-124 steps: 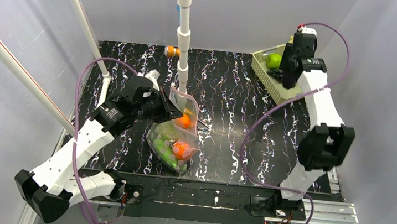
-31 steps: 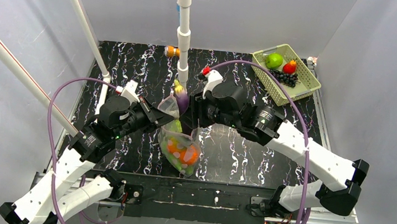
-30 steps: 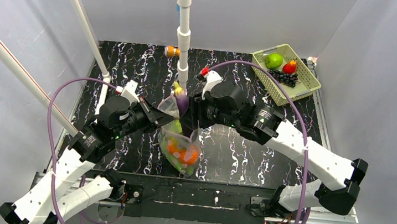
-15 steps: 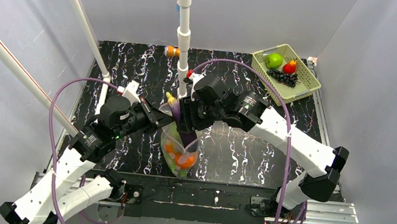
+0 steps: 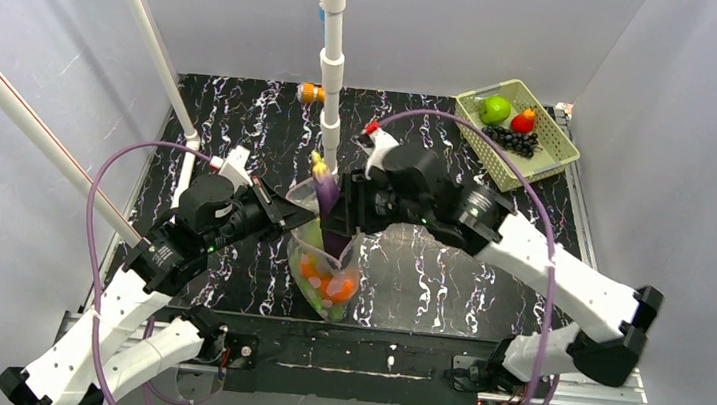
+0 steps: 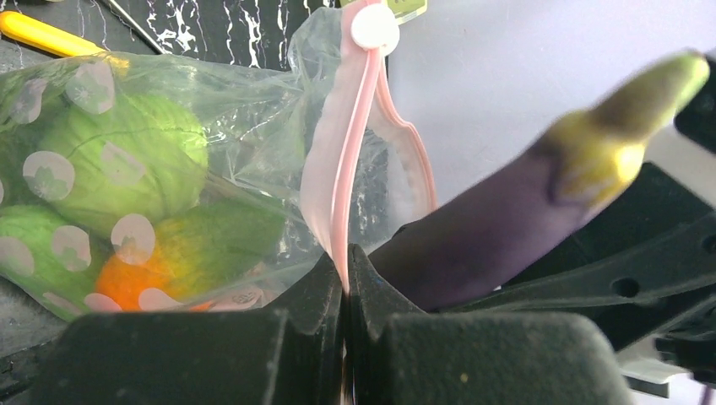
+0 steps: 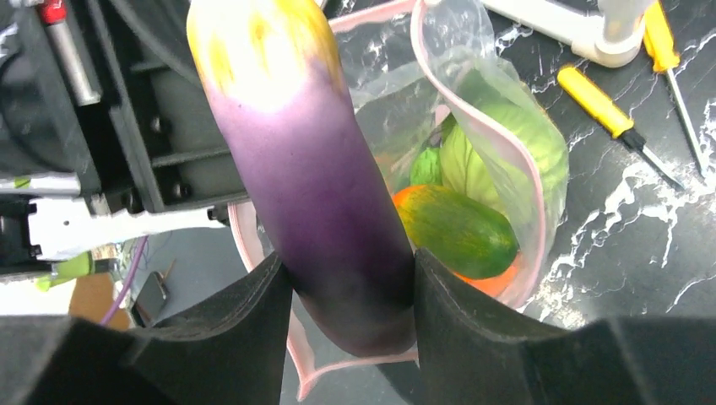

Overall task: Place the food in the zip-top bag and seal the zipper
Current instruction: Place the fake vegetable in the zipper food storage bag.

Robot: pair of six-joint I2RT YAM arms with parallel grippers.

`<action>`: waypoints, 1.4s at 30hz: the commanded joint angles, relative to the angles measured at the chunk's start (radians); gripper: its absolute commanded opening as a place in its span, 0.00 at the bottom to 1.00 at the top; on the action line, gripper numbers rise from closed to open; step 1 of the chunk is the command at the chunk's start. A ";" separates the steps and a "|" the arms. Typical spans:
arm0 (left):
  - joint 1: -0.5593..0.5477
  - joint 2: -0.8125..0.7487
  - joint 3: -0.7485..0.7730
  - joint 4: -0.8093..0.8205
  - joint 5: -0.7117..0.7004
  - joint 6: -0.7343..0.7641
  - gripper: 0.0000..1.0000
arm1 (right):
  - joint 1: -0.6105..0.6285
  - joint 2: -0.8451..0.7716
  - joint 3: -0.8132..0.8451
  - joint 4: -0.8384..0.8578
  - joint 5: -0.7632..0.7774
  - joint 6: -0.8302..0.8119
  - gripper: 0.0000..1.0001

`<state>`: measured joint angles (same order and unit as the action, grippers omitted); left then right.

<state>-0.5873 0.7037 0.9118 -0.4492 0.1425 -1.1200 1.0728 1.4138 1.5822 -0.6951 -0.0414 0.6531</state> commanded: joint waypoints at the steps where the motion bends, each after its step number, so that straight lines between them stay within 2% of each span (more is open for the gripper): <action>1: -0.002 -0.028 0.004 0.043 0.004 -0.001 0.00 | -0.002 -0.235 -0.306 0.586 -0.005 -0.178 0.29; 3: -0.002 -0.030 0.011 0.042 0.005 0.002 0.00 | -0.004 -0.263 -0.427 0.784 0.010 -0.267 0.28; 8: -0.002 -0.038 0.010 0.025 -0.002 -0.003 0.00 | -0.003 -0.174 -0.524 1.159 0.004 -0.350 0.36; 10: -0.002 -0.039 0.007 0.024 -0.005 -0.005 0.00 | -0.004 -0.123 -0.533 1.245 0.020 -0.356 0.37; 12: -0.002 -0.037 0.016 0.014 -0.007 0.000 0.00 | -0.003 -0.077 -0.533 1.282 0.032 -0.361 0.47; 15: -0.002 -0.031 0.025 0.007 -0.005 0.008 0.00 | -0.002 -0.057 -0.555 1.293 0.018 -0.375 0.70; 18: -0.002 -0.030 0.020 0.011 -0.007 0.011 0.00 | -0.003 -0.078 -0.581 1.247 0.037 -0.390 0.81; 22: -0.002 -0.030 0.012 0.020 -0.003 0.008 0.00 | -0.005 -0.130 -0.583 1.127 0.088 -0.415 0.82; 26: -0.002 -0.036 0.005 0.021 0.000 0.008 0.00 | -0.011 -0.140 -0.564 1.029 0.057 -0.426 0.85; 30: -0.002 -0.041 0.005 0.013 -0.004 0.011 0.00 | -0.020 -0.113 -0.440 0.861 0.054 -0.433 0.93; 35: -0.002 -0.034 0.007 0.010 0.006 0.008 0.00 | -0.040 -0.056 -0.220 0.564 0.091 -0.466 0.90; 38: -0.002 -0.034 0.007 0.012 0.012 0.008 0.00 | -0.040 -0.008 -0.109 0.443 0.081 -0.499 0.91; 42: -0.002 -0.030 0.007 0.013 0.011 0.007 0.00 | -0.040 0.069 0.000 0.371 0.079 -0.545 0.94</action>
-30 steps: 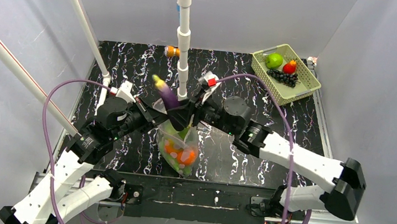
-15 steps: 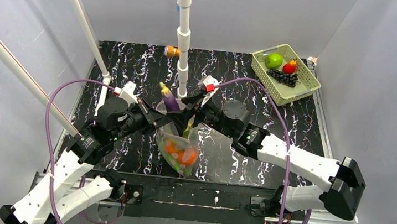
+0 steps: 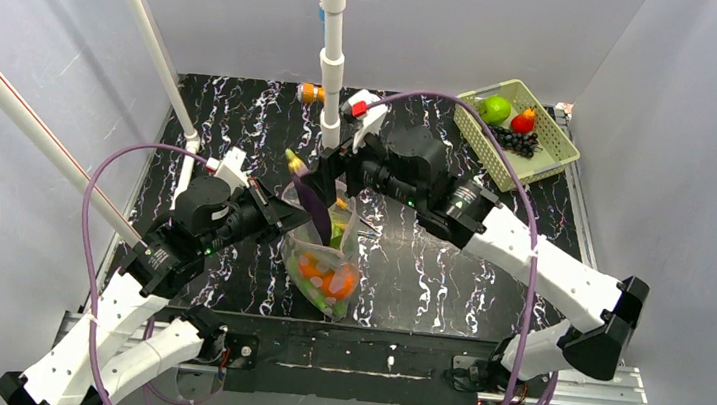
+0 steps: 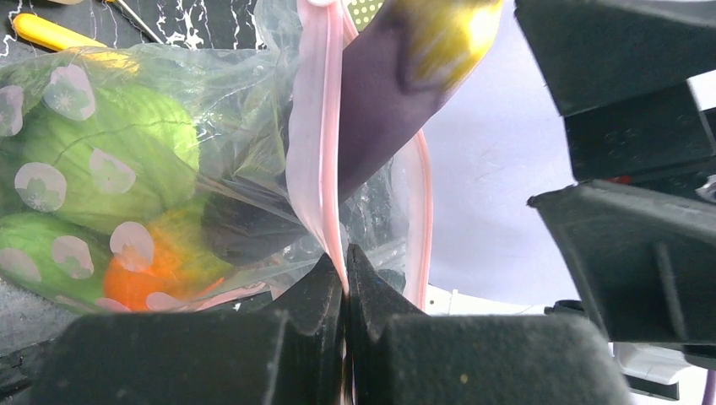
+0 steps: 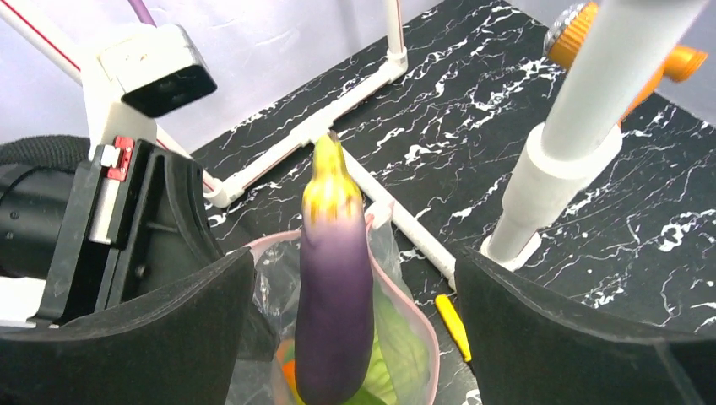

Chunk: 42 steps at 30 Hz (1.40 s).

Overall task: Place the food in the zip-top bag and seal the zipper
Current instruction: Place the fake vegetable in the zipper food storage bag.

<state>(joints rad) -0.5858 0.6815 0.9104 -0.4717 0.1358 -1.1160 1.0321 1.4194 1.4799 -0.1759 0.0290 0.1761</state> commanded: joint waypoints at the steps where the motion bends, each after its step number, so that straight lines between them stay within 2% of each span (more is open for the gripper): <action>1: -0.003 -0.004 0.010 0.036 0.019 0.005 0.00 | 0.000 0.083 0.129 -0.157 0.005 -0.077 0.95; 7: -0.003 0.010 0.006 0.039 0.028 0.006 0.00 | 0.001 0.196 0.267 -0.166 -0.021 -0.080 0.96; 10: -0.003 0.010 0.006 0.039 0.029 0.007 0.00 | 0.000 0.244 0.306 -0.142 -0.022 -0.088 0.91; 13: -0.003 0.007 0.007 0.037 0.026 0.007 0.00 | 0.001 0.278 0.342 -0.137 -0.021 -0.097 0.76; 16: -0.003 -0.001 0.008 0.034 0.016 0.006 0.00 | 0.001 0.278 0.364 -0.140 -0.021 -0.101 0.52; 19: -0.003 -0.007 0.011 0.030 0.007 0.005 0.00 | 0.001 0.216 0.302 -0.073 -0.021 -0.078 0.28; 22: -0.003 -0.012 0.013 0.030 -0.008 0.000 0.00 | 0.000 0.112 0.132 0.122 -0.022 -0.053 0.18; 26: -0.003 -0.015 0.013 0.034 -0.017 -0.010 0.00 | 0.004 0.013 -0.122 0.474 -0.021 -0.019 0.02; 30: -0.003 -0.013 0.009 0.037 -0.022 -0.021 0.00 | 0.028 -0.004 -0.325 0.816 0.039 -0.053 0.01; 32: -0.003 -0.012 0.008 0.037 -0.018 -0.026 0.00 | 0.034 0.018 -0.348 0.903 0.105 -0.071 0.01; 37: -0.003 -0.017 0.006 0.038 -0.027 -0.034 0.00 | 0.049 0.097 -0.309 0.970 0.187 -0.123 0.02; 42: -0.003 -0.013 0.017 0.038 -0.026 -0.033 0.00 | 0.072 0.078 -0.384 0.971 0.237 -0.173 0.18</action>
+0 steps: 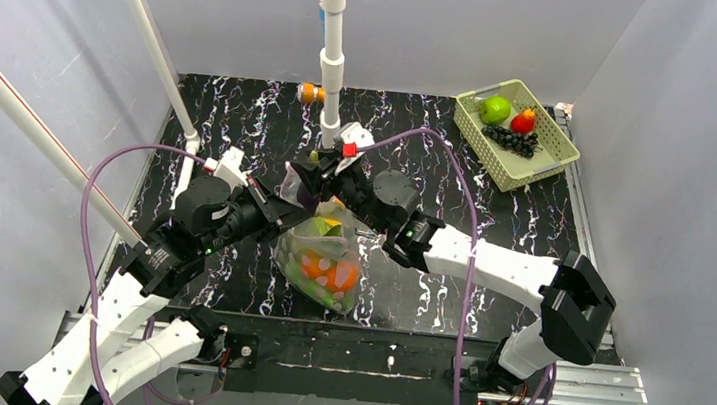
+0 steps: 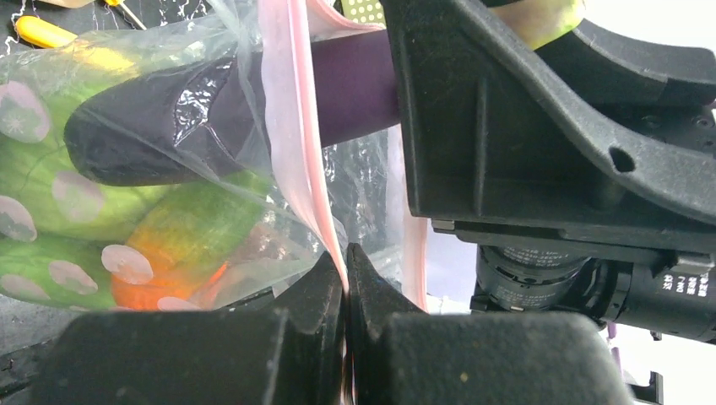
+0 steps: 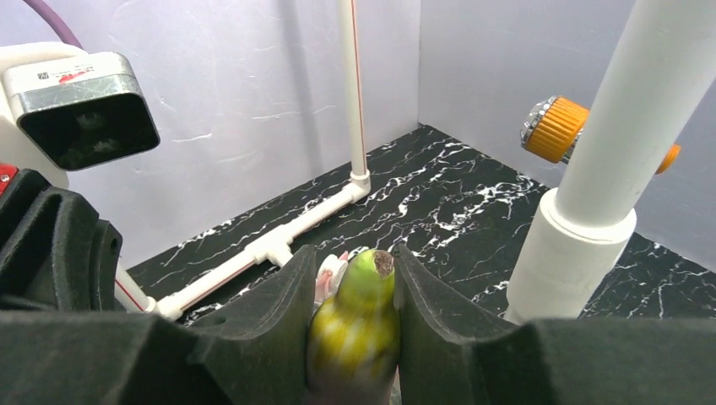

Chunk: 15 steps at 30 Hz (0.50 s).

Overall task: Place the food in the zip-top bag and seal the zipper
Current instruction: Place the fake vegetable in the zipper food storage bag.

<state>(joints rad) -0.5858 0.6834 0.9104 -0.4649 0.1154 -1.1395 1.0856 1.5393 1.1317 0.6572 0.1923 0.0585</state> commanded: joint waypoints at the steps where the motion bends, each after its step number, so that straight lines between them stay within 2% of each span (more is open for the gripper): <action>1: -0.003 -0.013 0.018 0.031 -0.003 -0.008 0.00 | 0.021 -0.062 -0.058 0.103 0.059 -0.055 0.22; 2: -0.003 -0.012 0.020 0.031 -0.001 -0.006 0.00 | 0.028 -0.087 -0.076 0.061 0.047 -0.055 0.28; 5: -0.003 -0.016 0.025 0.025 0.002 0.005 0.00 | 0.062 -0.191 -0.115 -0.110 0.024 -0.038 0.54; 7: -0.003 -0.018 0.023 0.017 -0.003 0.010 0.00 | 0.068 -0.263 -0.115 -0.243 -0.013 0.036 0.64; 11: -0.003 -0.021 0.014 0.016 -0.004 0.015 0.00 | 0.067 -0.348 -0.056 -0.483 -0.085 0.123 0.78; 15: -0.003 -0.021 0.010 0.019 0.014 0.014 0.00 | 0.067 -0.349 0.065 -0.745 -0.110 0.133 0.80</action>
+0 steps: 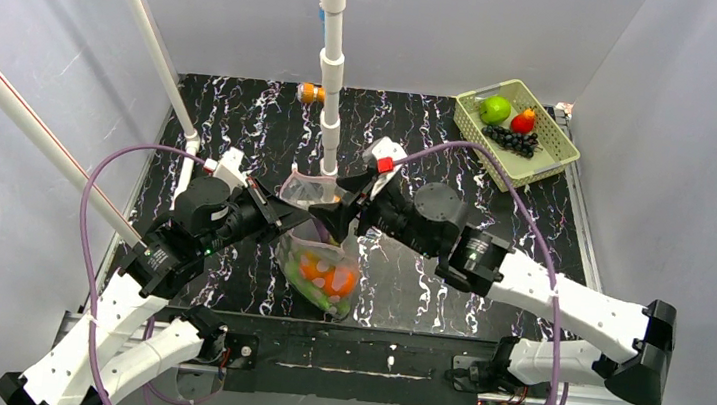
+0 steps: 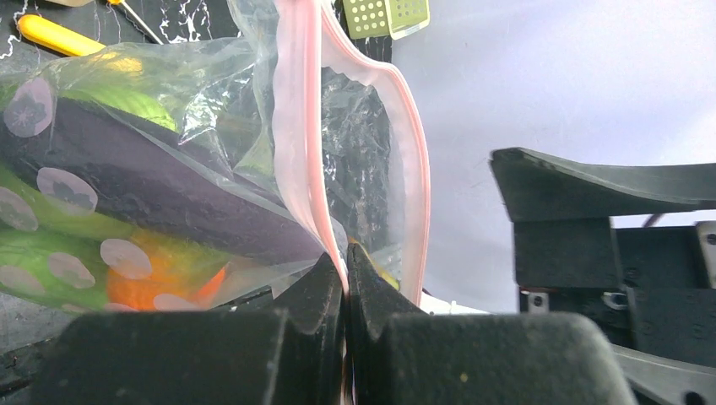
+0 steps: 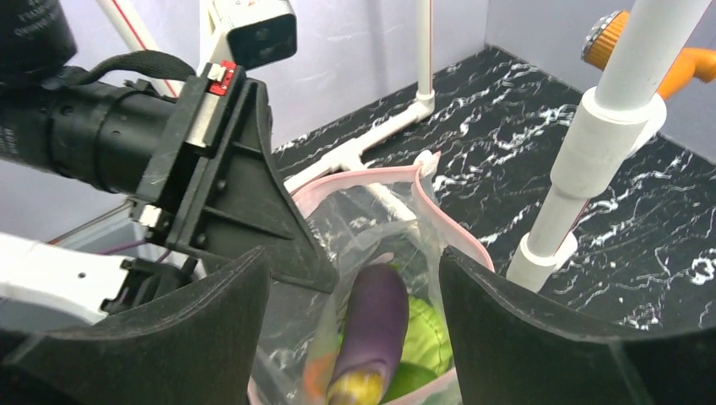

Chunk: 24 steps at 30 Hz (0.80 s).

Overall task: Place the food in the zip-top bag and seal the zipper
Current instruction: Place the fake vegetable in the zipper food storage bag.

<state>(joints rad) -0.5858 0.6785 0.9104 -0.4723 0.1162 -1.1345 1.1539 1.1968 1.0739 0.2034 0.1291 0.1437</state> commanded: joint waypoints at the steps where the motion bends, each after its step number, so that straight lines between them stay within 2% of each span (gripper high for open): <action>1: -0.003 -0.015 0.010 0.026 0.016 0.010 0.00 | -0.002 -0.004 0.147 -0.342 -0.045 0.054 0.81; 7: -0.003 0.002 0.019 0.009 0.009 0.020 0.00 | -0.005 0.023 0.325 -0.662 0.072 0.150 0.86; 10: -0.003 0.013 0.028 0.007 0.012 0.021 0.00 | -0.024 0.023 0.383 -0.783 0.174 0.229 0.98; 11: -0.003 0.017 0.031 0.005 0.013 0.025 0.00 | -0.048 0.037 0.422 -0.845 0.168 0.259 0.98; 14: -0.003 0.022 0.044 -0.021 0.002 0.034 0.00 | -0.135 0.075 0.528 -1.000 0.079 0.334 0.98; 18: -0.003 0.013 0.046 -0.038 -0.016 0.035 0.00 | -0.186 0.094 0.546 -1.022 -0.067 0.365 0.97; 22: -0.003 0.018 0.041 -0.039 -0.017 0.029 0.00 | -0.186 0.152 0.556 -0.988 -0.139 0.366 0.84; 24: -0.003 0.026 0.035 -0.035 -0.009 0.024 0.00 | -0.185 0.191 0.577 -0.980 -0.189 0.361 0.81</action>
<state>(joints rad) -0.5858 0.7015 0.9207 -0.4948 0.1127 -1.1188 0.9640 1.3184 1.5966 -0.7714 0.0636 0.4852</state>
